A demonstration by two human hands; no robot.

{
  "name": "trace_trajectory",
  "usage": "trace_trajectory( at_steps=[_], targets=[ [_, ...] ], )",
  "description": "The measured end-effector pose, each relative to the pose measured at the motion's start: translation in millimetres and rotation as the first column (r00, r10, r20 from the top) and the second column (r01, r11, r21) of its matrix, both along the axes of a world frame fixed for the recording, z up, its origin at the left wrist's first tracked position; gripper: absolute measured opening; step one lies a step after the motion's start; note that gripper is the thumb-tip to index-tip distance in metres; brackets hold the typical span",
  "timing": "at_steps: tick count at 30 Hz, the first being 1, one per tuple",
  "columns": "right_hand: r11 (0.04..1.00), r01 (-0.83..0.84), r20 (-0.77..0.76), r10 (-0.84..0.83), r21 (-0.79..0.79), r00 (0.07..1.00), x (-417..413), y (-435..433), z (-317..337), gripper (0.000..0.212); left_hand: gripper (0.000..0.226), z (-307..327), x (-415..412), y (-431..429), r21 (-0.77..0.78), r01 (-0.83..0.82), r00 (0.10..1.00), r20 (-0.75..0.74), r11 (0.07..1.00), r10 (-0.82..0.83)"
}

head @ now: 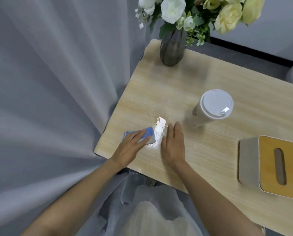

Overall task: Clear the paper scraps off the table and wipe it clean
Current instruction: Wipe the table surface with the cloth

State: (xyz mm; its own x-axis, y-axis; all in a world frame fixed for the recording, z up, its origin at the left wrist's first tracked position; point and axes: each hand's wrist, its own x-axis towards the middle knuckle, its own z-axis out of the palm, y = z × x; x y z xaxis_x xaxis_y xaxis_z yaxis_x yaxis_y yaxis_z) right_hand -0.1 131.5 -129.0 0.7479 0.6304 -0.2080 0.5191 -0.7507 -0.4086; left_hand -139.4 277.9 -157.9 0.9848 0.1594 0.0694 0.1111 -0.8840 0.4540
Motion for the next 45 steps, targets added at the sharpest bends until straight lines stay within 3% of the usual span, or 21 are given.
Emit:
trace_trajectory(
  at_steps=[2, 4, 6, 7, 9, 10, 11, 12, 14, 16, 18, 20, 22, 24, 25, 29, 31, 38, 45],
  targets=[
    [0.999, 0.050, 0.001, -0.050, -0.006, 0.999, 2.6, -0.7, -2.9, 0.053, 0.050, 6.6, 17.5, 17.4, 0.002, 0.052, 0.999, 0.000, 0.999, -0.052],
    [0.997, 0.077, 0.031, -0.077, 0.002, 0.997, 2.6, -5.3, -6.2, 0.051, 0.055, 9.4, 46.5, 44.9, 0.064, 0.054, 0.998, -0.038, 0.997, -0.051],
    [0.996, 0.090, 0.096, -0.092, 0.030, 0.991, 3.9, -11.7, -7.4, 0.045, 0.053, 14.6, 81.3, 69.8, 0.090, -0.008, 1.000, 0.026, 0.996, 0.006],
    [0.994, 0.097, 0.132, -0.103, 0.047, 0.986, 4.8, -15.4, -6.7, 0.040, 0.047, 15.2, 97.3, 78.7, 0.065, -0.098, 0.993, 0.075, 0.993, 0.093],
    [0.989, 0.129, 0.211, -0.141, 0.073, 0.967, 7.8, -24.2, -3.2, 0.027, 0.029, 20.6, 124.3, 79.1, -0.055, -0.346, 0.937, 0.032, 0.937, 0.348],
    [0.982, 0.171, 0.242, -0.185, 0.075, 0.953, 9.7, -29.0, -1.2, 0.025, 0.021, 26.0, 132.8, 69.8, -0.070, -0.455, 0.890, 0.000, 0.887, 0.457],
    [0.967, 0.243, 0.253, -0.255, 0.080, 0.933, 11.9, -33.6, 0.6, 0.027, 0.016, 29.9, 138.1, 57.0, -0.192, -0.579, 0.811, -0.041, 0.792, 0.583],
    [0.938, 0.332, 0.243, -0.346, 0.099, 0.906, 14.6, -36.9, 2.9, 0.030, 0.016, 25.4, 140.2, 41.4, -0.248, -0.581, 0.807, -0.047, 0.776, 0.589],
    [0.847, 0.510, 0.153, -0.529, 0.150, 0.834, 22.4, -39.3, 5.7, 0.044, 0.046, 13.2, 134.4, 3.6, -0.109, -0.378, 0.922, 0.049, 0.919, 0.385],
    [0.759, 0.617, 0.007, -0.632, 0.209, 0.775, 32.6, -36.2, 8.0, 0.072, 0.048, 8.4, 116.6, -26.0, -0.058, -0.075, 0.996, 0.049, 0.995, 0.078],
    [0.691, 0.664, -0.129, -0.659, 0.286, 0.741, 43.3, -28.8, 15.1, 0.094, 0.040, 14.2, 103.0, -34.9, 0.042, 0.232, 0.972, 0.012, 0.972, -0.233],
    [0.643, 0.680, -0.215, -0.652, 0.351, 0.727, 54.1, -21.4, 23.0, 0.094, 0.037, 28.1, 102.5, -27.4, 0.035, 0.304, 0.953, 0.012, 0.952, -0.304],
    [0.587, 0.706, -0.275, -0.657, 0.396, 0.702, 63.1, -14.5, 31.6, 0.078, 0.055, 28.3, 104.0, -8.4, 0.017, 0.202, 0.977, 0.065, 0.979, -0.203],
    [0.545, 0.728, -0.324, -0.659, 0.416, 0.679, 68.9, -9.5, 36.5, 0.069, 0.039, 45.7, 109.5, 6.6, -0.078, -0.010, 0.999, 0.041, 0.997, 0.014],
    [0.529, 0.735, -0.340, -0.659, 0.424, 0.670, 71.6, -8.4, 36.4, 0.068, 0.037, 47.4, 110.6, 10.9, -0.195, -0.115, 0.991, 0.045, 0.974, 0.126],
    [0.507, 0.748, -0.397, -0.638, 0.428, 0.660, 80.2, -11.3, 33.6, 0.068, 0.039, 45.3, 121.4, 7.3, -0.358, -0.385, 0.911, -0.001, 0.851, 0.413],
    [0.510, 0.738, -0.421, -0.608, 0.443, 0.673, 85.2, -15.9, 34.7, 0.068, 0.039, 47.0, 131.1, -3.8, -0.391, -0.443, 0.888, -0.068, 0.807, 0.455],
    [0.461, 0.761, -0.446, -0.621, 0.457, 0.645, 122.2, -46.1, 41.5, 0.070, 0.038, 55.6, 175.2, -54.8, -0.408, -0.460, 0.886, -0.150, 0.788, 0.439],
    [0.428, 0.771, -0.402, -0.674, 0.471, 0.620, 166.7, -75.8, 34.4, 0.072, 0.039, 57.1, 224.9, -89.1, -0.401, -0.454, 0.889, -0.143, 0.796, 0.435]
  ],
)
